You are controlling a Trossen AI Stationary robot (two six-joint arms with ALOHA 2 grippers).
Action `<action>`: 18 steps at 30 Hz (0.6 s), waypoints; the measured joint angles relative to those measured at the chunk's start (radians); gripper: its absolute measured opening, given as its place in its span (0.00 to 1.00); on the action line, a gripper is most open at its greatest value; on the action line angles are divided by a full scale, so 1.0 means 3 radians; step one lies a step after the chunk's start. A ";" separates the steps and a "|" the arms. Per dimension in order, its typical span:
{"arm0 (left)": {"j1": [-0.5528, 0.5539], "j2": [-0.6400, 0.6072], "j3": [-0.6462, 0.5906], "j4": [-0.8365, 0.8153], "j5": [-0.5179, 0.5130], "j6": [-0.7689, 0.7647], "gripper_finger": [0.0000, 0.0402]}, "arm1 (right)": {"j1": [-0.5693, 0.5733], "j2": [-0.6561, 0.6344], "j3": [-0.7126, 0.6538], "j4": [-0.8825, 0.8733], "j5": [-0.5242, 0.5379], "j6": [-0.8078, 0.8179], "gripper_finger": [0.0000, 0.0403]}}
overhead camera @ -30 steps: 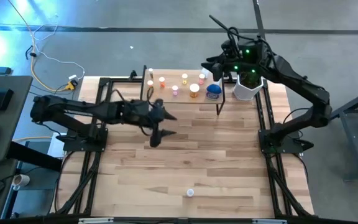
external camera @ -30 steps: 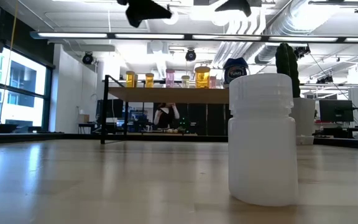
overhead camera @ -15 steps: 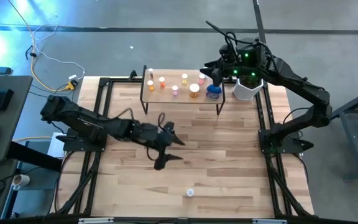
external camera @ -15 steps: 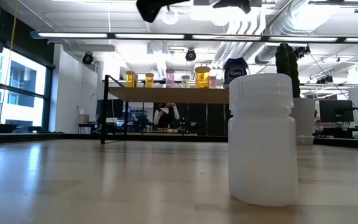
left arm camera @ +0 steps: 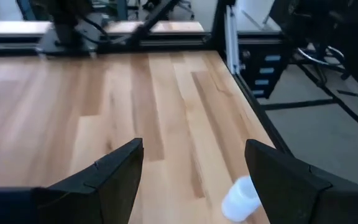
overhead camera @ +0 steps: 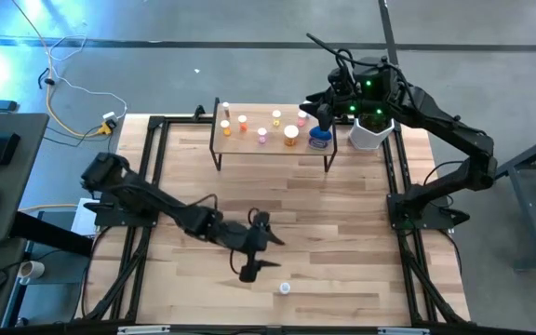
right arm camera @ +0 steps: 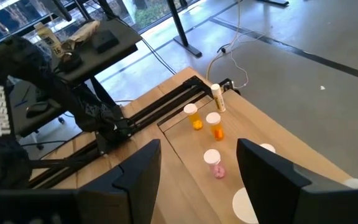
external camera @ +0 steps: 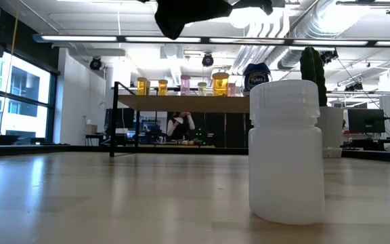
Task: Pick and place medicine bottles onto shelf by color
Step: Put the white medicine bottle on the shelf
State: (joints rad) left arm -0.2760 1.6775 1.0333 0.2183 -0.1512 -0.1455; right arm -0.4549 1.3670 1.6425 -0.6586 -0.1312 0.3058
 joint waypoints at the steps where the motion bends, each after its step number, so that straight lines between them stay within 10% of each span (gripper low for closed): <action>1: -0.0024 0.0056 0.0001 0.0044 -0.0002 0.0000 0.67 | 0.0000 0.0000 0.0000 -0.0001 0.0008 0.0000 0.50; 18: -0.0295 0.0997 0.0006 0.0987 0.0121 -0.0003 0.67 | 0.0000 0.0000 0.0000 -0.0029 0.0026 -0.0063 0.50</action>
State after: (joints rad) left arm -0.3646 1.9765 1.0350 0.5143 -0.1150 -0.1463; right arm -0.4549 1.3670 1.6424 -0.6674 -0.1234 0.2871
